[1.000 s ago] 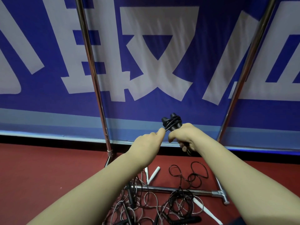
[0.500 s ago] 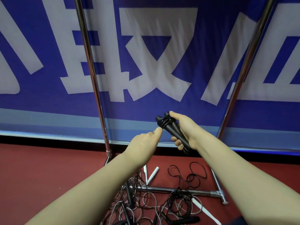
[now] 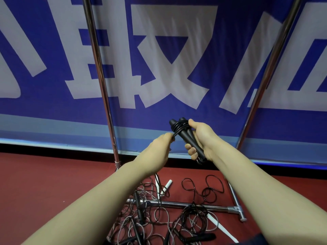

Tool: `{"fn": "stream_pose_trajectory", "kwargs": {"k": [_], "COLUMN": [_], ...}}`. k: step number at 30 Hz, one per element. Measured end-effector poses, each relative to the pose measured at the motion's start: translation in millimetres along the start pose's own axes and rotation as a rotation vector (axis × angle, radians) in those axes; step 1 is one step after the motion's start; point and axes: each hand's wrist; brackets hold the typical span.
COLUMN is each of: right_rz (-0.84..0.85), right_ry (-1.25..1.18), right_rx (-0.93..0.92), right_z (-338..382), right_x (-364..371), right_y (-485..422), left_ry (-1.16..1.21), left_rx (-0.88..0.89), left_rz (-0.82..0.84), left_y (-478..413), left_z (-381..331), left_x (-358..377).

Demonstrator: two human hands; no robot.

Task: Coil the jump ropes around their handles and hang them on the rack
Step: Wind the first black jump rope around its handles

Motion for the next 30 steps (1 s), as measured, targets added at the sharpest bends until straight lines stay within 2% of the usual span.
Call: {"fn": "stream_pose_trajectory", "kwargs": {"k": [4,8,13,16,19,25,30], "right_rz": [0.075,0.133,0.262,0.397,0.495,0.664,1.003], "right_ry": [-0.085,-0.118,-0.149,-0.192,-0.209,-0.09,-0.327], "right_rx": [0.019,0.023,-0.015,-0.068,-0.098,-0.118,0.063], "right_z": [2.7,5.1,4.7,6.2,6.5,2.8,2.0], "right_x": [-0.9,-4.2,-2.4,-0.6,2.9,8.6,10.4], "right_y": [-0.3,-2.4,0.1,8.0,14.6,14.3,13.9], "left_ry": [0.302,0.667,0.837,0.998,1.043,0.93,0.986], "left_rx": [0.015,-0.069,-0.106,-0.11,-0.099,-0.022,0.018], "left_rz": [-0.004,-0.015,-0.118,-0.146,-0.149,-0.122,-0.006], "left_y": [1.6,-3.3,-5.7,-6.6,-7.7,-9.5,-8.8], "left_z": [-2.6,-13.7,-13.6,-11.7,-11.1,-8.6,-10.8], "left_x": [-11.9,-23.5,-24.2,-26.6,-29.2,-32.1,-41.8]}}
Point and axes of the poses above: each hand's wrist, its own y-axis away from the middle knuckle, its own x-axis out of the palm, z = x × y, and after that the axes turned 3 degrees about -x, right-handed
